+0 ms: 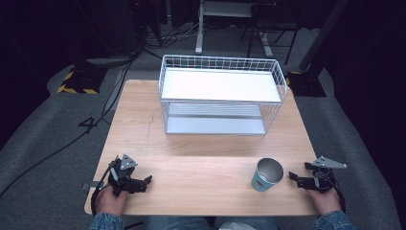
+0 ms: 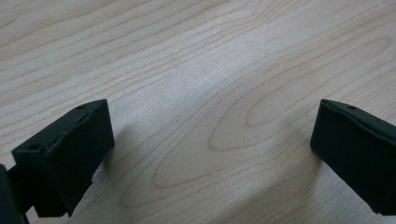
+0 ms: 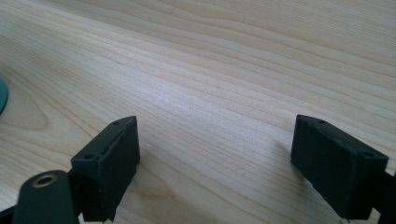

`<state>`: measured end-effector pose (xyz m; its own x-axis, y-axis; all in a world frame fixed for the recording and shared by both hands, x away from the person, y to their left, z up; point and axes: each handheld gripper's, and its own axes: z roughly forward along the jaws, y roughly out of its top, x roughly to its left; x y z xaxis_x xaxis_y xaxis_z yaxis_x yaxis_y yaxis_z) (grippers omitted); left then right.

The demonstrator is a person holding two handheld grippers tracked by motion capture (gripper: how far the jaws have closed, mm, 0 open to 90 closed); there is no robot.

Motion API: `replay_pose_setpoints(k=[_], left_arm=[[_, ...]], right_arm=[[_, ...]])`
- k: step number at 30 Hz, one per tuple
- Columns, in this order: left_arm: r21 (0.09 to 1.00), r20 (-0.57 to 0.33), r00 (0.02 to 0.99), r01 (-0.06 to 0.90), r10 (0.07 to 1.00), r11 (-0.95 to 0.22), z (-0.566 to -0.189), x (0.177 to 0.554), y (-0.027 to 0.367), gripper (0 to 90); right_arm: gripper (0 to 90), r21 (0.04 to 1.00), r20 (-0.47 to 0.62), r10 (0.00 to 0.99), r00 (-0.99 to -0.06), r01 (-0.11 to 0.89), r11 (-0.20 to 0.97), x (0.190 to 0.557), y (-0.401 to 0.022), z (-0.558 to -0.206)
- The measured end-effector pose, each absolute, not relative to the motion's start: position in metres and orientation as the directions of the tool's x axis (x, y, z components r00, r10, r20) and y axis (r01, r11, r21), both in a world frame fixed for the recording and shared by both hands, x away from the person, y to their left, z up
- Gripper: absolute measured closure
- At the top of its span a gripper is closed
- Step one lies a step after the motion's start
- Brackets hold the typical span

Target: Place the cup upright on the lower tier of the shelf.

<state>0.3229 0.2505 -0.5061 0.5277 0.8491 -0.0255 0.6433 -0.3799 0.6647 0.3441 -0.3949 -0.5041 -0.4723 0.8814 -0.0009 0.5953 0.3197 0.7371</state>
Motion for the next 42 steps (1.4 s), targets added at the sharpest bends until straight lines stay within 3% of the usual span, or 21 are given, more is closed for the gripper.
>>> replay_pose_setpoints(k=[16,23,42], left_arm=[[0.665,-0.026,0.526,0.644,0.850,-0.378,-0.506,0.326,0.250,0.0],[0.666,-0.028,0.503,0.654,0.864,-0.359,-0.506,0.332,0.250,0.0],[0.666,-0.028,0.503,0.654,0.864,-0.359,-0.506,0.332,0.250,0.0]], right_arm=[[17.2,0.771,0.014,0.868,-0.496,0.558,0.307,0.334,-0.395,-0.496],[17.2,0.825,0.005,0.834,-0.552,0.473,0.308,0.314,-0.387,-0.479],[16.7,0.850,0.016,0.713,-0.701,0.385,0.360,0.286,-0.351,-0.466]])
